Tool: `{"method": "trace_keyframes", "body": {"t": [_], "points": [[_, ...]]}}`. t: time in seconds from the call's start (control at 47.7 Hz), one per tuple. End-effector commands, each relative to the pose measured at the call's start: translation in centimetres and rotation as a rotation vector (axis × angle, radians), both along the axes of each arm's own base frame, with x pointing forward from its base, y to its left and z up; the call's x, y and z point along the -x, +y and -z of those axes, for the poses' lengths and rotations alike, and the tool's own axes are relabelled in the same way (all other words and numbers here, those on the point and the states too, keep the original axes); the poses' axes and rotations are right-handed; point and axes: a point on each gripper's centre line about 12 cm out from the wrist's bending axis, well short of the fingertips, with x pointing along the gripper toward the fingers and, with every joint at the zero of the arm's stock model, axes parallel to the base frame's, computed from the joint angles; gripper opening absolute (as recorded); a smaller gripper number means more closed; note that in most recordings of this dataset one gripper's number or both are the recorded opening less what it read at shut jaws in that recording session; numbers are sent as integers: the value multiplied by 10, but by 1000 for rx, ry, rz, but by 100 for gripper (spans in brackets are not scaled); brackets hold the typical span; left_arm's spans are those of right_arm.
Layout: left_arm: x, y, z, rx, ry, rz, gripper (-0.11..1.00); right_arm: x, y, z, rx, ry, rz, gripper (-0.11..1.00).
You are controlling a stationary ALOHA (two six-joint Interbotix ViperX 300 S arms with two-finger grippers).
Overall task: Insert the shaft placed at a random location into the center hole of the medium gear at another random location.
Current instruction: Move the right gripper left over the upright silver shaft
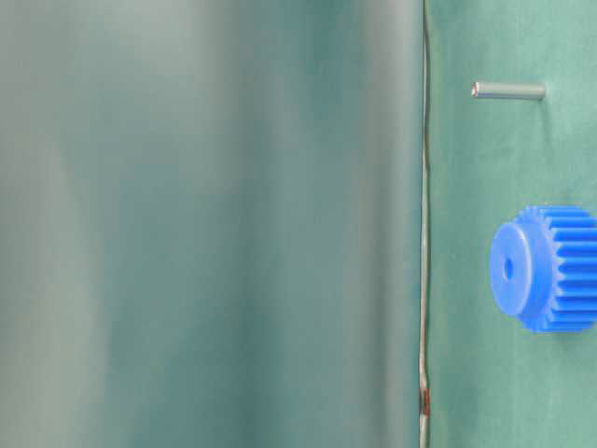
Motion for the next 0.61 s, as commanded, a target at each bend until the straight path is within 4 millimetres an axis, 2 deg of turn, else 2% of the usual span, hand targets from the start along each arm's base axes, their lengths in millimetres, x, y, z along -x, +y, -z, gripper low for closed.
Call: {"method": "trace_keyframes", "body": {"t": [0.0, 0.084, 0.231, 0.315, 0.357, 0.44, 0.587], "points": [[-2, 0, -11, -1, -26, 2, 0, -11, -8, 0, -12, 5, 33, 7], [-2, 0, -10, -1, -25, 2, 0, -19, -14, 11, -17, 45, 58, 24], [-2, 0, -9, -1, -21, 2, 0, -36, -25, 36, -23, 149, 88, 69], [-2, 0, -9, -1, -20, 2, 0, -45, -31, 52, -26, 206, 107, 89], [-3, 0, -9, -1, -18, 2, 0, -49, -34, 61, -28, 235, 115, 92], [-4, 0, -8, -1, -12, 2, 0, -56, -43, 76, -35, 271, 142, 87], [-4, 0, -6, 0, -8, 2, 0, -67, -58, 104, -48, 324, 184, 87]]}}
